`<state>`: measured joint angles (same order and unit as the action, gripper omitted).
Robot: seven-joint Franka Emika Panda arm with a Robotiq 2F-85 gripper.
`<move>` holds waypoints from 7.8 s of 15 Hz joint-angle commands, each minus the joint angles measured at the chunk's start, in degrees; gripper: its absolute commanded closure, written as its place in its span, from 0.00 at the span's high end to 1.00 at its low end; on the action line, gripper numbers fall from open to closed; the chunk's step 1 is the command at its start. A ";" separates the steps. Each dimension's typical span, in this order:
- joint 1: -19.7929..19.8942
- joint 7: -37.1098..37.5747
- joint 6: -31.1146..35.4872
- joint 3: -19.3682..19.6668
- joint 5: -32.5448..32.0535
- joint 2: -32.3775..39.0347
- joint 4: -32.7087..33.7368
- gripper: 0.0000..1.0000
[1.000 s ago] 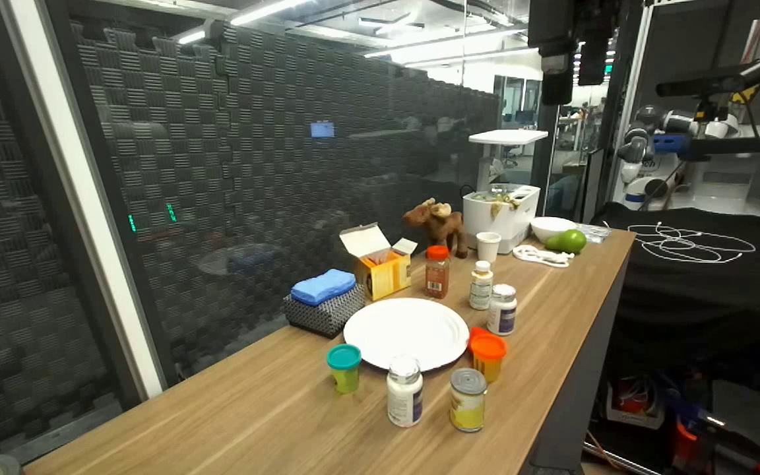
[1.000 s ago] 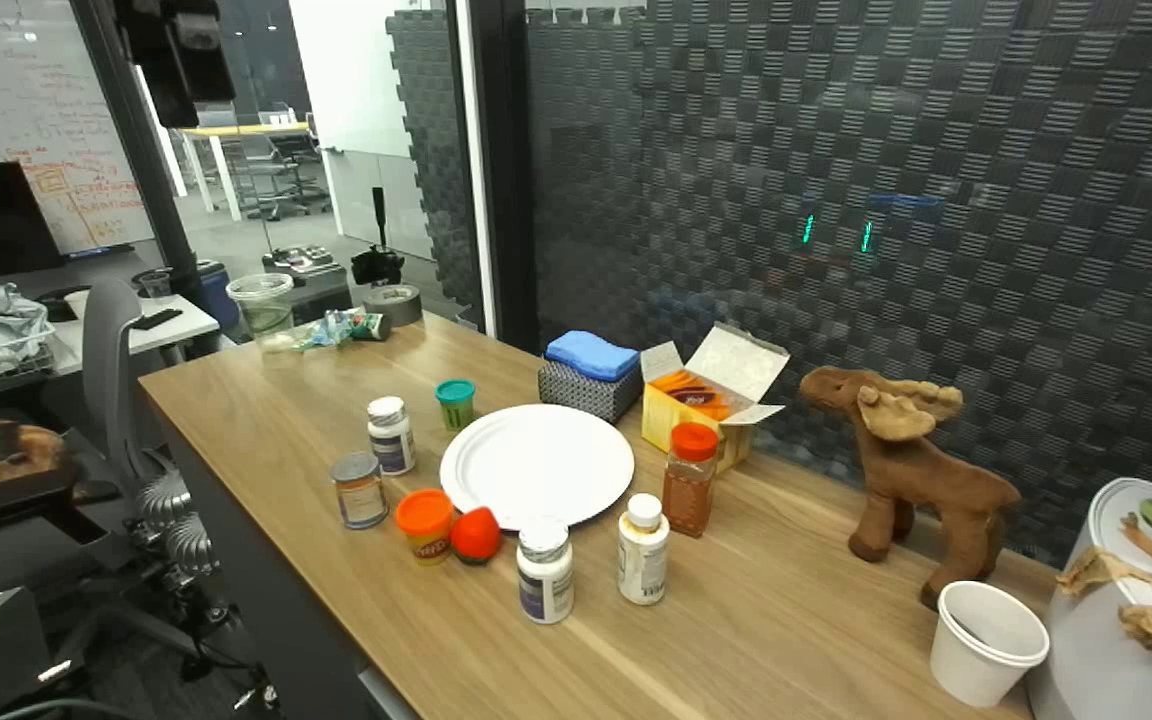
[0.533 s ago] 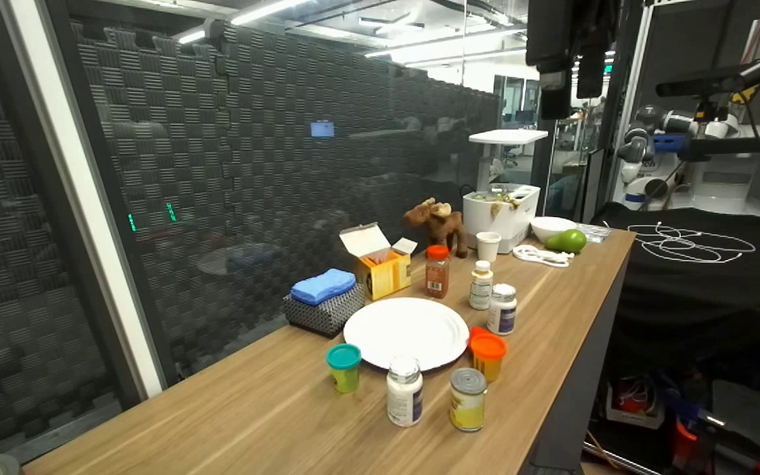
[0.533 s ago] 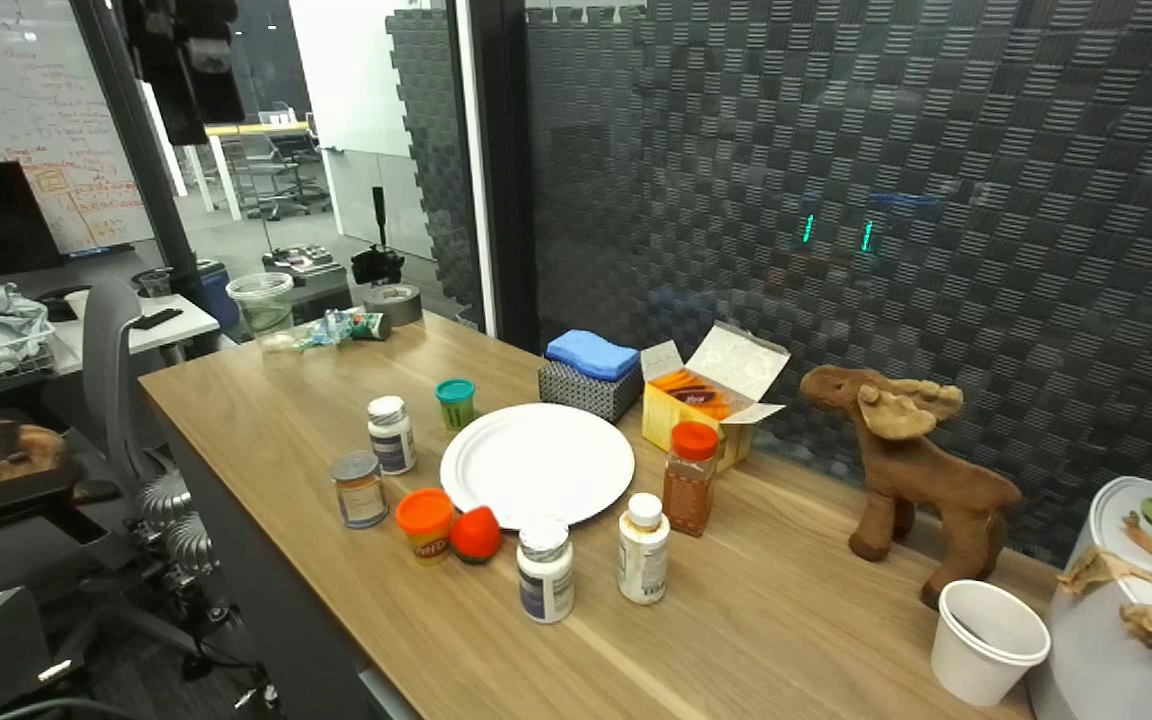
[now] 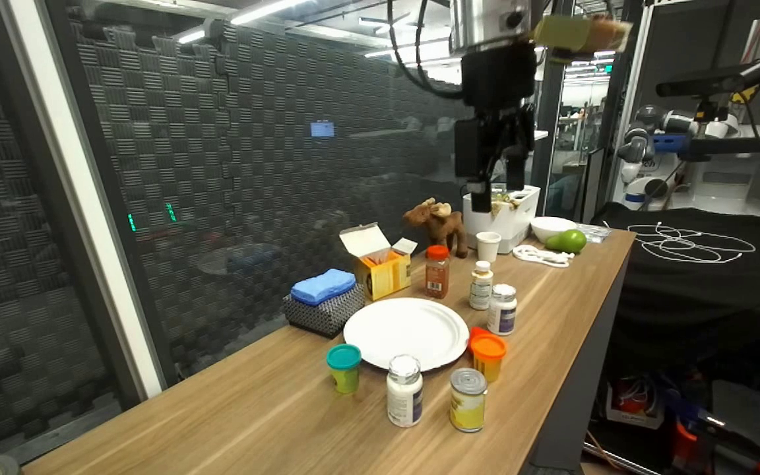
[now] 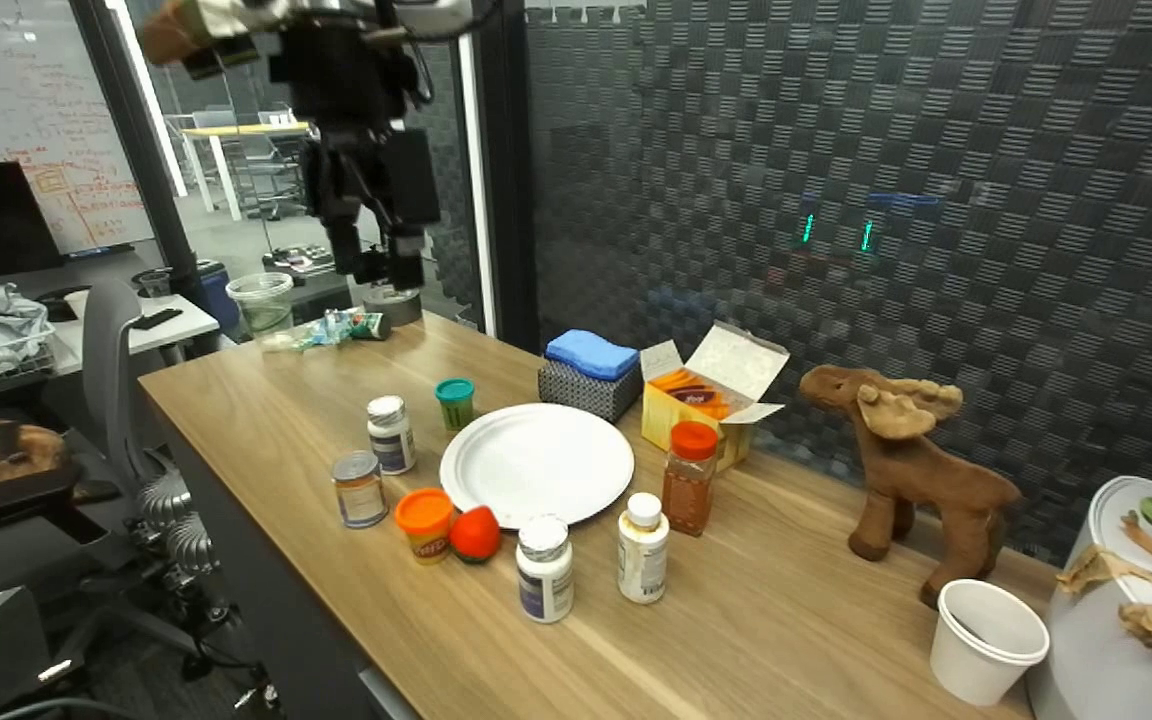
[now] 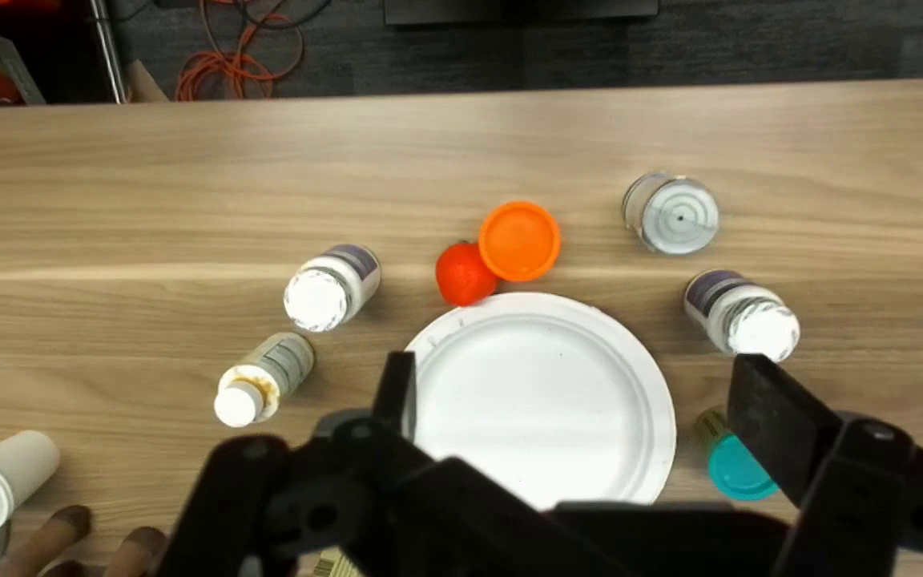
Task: Put the bottles on the tray
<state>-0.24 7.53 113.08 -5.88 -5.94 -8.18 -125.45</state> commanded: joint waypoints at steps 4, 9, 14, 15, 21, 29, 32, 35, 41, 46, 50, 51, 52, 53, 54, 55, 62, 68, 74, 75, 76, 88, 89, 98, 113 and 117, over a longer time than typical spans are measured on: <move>0.77 -5.61 15.26 4.56 0.19 16.63 7.41 1.00; 0.85 -3.74 26.28 7.58 -3.44 25.33 11.79 1.00; -0.66 -1.07 33.83 11.38 -10.13 30.84 15.58 1.00; -1.02 -0.44 34.59 12.15 -11.47 31.54 16.25 1.00; -1.60 2.40 34.68 15.66 -14.53 35.01 19.70 1.00; 0.35 0.40 29.71 15.03 -10.77 37.75 21.19 1.00; 1.18 0.19 29.69 14.33 -8.21 38.72 22.42 1.00; 1.59 0.10 29.57 13.97 -5.76 39.49 24.27 0.89; 1.17 0.09 29.26 14.65 -6.01 39.84 25.35 0.35; 0.58 0.16 28.65 15.21 -7.30 39.12 24.70 0.26; -0.43 2.41 24.62 15.69 -7.36 37.39 25.08 0.23; -0.59 3.19 21.37 15.49 -6.68 36.45 25.65 0.24; -1.00 4.32 18.10 15.56 -6.72 35.19 25.98 0.24; -1.15 4.94 14.70 15.17 -6.48 34.04 26.31 0.24; -1.02 4.51 10.77 14.13 -5.38 32.40 26.15 0.23; -0.82 3.71 7.57 13.00 -4.04 30.89 25.89 0.23; -2.49 4.64 5.44 5.96 4.10 27.07 20.94 0.23; -6.35 9.16 19.84 4.91 2.74 30.47 16.16 0.23; -9.65 12.59 29.95 7.27 -2.74 32.07 16.23 0.23; -10.09 13.13 30.87 7.86 -4.16 32.08 16.19 0.23; -10.48 13.63 31.65 8.48 -5.52 32.18 16.20 0.23; -12.43 16.27 34.74 12.70 -13.52 35.56 16.99 0.23; -12.43 16.18 34.37 12.71 -13.41 35.58 17.20 0.28; -10.49 19.14 23.21 13.52 -11.08 26.14 16.94 1.00; 4.19 11.02 5.13 13.28 3.52 25.91 15.54 1.00; 5.73 8.70 6.16 13.04 8.38 27.81 15.56 1.00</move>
<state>4.14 18.65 118.31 7.86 -1.25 19.03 -110.08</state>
